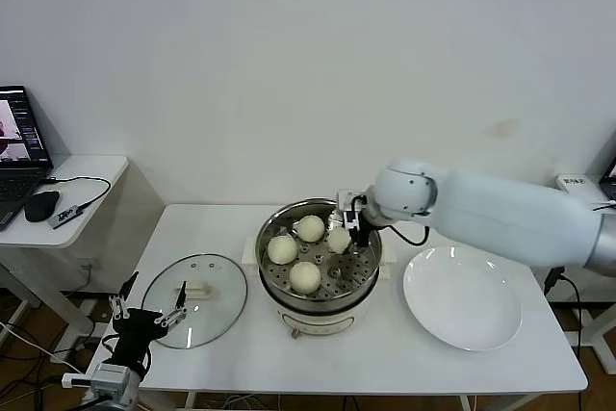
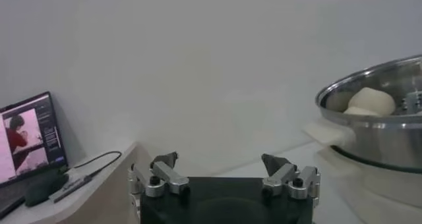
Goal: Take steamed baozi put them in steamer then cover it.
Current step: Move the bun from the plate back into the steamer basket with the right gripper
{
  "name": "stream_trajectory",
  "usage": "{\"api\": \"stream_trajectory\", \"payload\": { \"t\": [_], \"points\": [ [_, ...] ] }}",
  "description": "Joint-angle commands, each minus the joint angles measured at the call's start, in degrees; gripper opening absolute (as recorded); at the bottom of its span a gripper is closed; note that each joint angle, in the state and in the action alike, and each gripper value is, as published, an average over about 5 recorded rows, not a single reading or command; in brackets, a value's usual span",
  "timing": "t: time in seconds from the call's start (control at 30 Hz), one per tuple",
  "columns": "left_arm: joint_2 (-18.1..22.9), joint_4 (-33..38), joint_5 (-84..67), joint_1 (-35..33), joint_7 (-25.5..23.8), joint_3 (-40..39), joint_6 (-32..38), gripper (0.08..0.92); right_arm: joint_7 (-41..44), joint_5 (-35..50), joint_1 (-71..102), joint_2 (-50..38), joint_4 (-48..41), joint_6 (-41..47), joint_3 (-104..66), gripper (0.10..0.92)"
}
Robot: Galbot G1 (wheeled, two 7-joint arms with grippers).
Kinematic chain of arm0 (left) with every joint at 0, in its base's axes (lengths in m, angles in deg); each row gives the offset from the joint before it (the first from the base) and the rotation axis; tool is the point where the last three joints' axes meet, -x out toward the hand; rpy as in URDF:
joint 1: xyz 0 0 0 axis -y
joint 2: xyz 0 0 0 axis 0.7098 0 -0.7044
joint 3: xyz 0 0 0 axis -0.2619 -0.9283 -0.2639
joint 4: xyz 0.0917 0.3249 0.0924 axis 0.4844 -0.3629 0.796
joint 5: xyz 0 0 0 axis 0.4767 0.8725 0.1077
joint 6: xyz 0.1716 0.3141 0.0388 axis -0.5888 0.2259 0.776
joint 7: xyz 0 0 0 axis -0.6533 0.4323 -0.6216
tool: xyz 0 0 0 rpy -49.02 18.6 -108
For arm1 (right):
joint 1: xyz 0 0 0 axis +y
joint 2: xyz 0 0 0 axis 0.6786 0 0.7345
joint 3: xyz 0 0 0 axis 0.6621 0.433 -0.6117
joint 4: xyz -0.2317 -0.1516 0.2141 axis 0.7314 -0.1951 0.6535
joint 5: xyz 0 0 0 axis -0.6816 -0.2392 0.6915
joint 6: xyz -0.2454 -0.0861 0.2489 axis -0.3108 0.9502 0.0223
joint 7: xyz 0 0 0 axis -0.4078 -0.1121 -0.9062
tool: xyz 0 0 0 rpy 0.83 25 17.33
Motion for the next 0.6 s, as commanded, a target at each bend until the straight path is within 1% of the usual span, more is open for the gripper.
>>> {"api": "stream_trajectory", "payload": {
  "t": [0.03,0.3,0.4,0.6],
  "points": [
    [-0.08,-0.32,-0.06,0.24,-0.02,0.07,0.01,0.823,-2.70,0.21,3.82,4.70,-3.67,1.63,0.42,0.577],
    [-0.13,-0.89,-0.11,0.75,-0.04,-0.24,0.02,0.823,-2.73,-0.07,3.79,4.57,-3.73,1.64,0.15,0.577],
    [-0.13,-0.88,-0.13,0.78,-0.03,-0.27,0.02,0.823,-2.29,-0.14,3.25,3.63,-2.82,1.65,-0.47,0.601],
    [-0.14,-0.92,-0.13,1.02,-0.04,-0.57,0.02,0.823,-0.76,-0.07,0.82,-0.06,1.51,1.58,-2.62,0.757]
  ]
}}
